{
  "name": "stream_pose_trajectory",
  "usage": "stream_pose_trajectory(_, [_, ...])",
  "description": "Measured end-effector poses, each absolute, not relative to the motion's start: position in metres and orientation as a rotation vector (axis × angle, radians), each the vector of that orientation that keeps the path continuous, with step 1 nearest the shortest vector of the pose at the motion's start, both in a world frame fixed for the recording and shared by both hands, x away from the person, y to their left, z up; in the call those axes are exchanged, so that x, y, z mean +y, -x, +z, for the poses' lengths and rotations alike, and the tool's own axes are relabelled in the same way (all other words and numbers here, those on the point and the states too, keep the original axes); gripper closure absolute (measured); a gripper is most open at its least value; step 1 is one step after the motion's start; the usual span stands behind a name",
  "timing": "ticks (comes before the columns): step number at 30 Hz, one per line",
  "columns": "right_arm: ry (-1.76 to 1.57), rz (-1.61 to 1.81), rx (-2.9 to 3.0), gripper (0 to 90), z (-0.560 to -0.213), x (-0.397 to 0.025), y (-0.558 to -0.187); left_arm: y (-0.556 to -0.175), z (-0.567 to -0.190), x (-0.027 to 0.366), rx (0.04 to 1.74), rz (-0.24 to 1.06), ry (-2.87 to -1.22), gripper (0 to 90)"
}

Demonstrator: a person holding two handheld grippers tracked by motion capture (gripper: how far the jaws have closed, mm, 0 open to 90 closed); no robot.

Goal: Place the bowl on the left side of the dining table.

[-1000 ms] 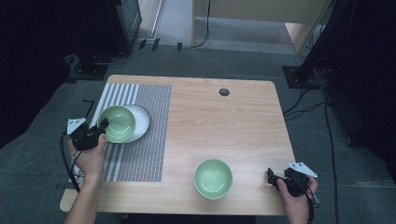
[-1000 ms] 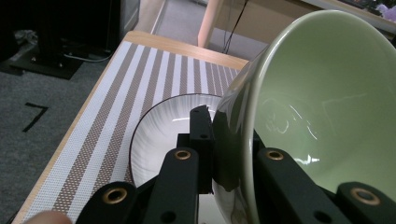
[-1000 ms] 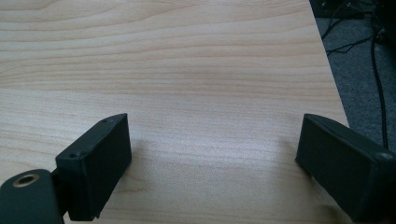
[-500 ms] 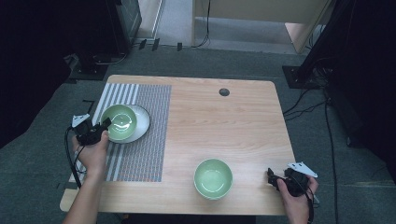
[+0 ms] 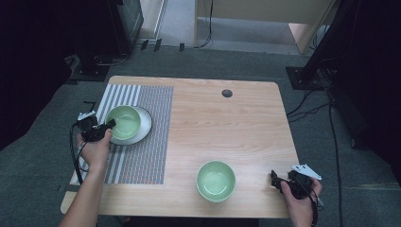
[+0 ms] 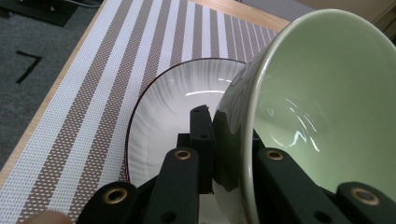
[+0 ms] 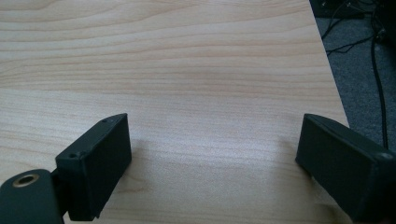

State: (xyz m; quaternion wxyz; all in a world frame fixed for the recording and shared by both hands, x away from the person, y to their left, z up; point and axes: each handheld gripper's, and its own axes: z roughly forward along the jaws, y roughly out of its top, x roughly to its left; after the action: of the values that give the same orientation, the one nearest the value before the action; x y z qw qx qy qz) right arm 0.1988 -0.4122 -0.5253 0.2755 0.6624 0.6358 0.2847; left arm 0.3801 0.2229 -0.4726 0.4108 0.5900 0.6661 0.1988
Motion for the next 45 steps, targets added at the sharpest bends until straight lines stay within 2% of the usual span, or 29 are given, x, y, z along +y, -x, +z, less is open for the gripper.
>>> stream_pose_trajectory(16, [-1.778,0.766,1.71,10.0,-0.525,-0.412,-0.199,-0.395,-0.476,0.223,1.745,0.422,-1.554,83.0])
stream_pose_trajectory(28, [-1.778,0.766,1.711,10.0,-0.525,-0.412,-0.199,-0.413,-0.477,0.232,1.796,0.288,-1.584,83.1])
stream_pose_trajectory(45, [-1.778,0.766,1.711,10.0,-0.525,-0.412,-0.199,-0.421,-0.476,0.232,1.836,0.249,-1.607,82.6])
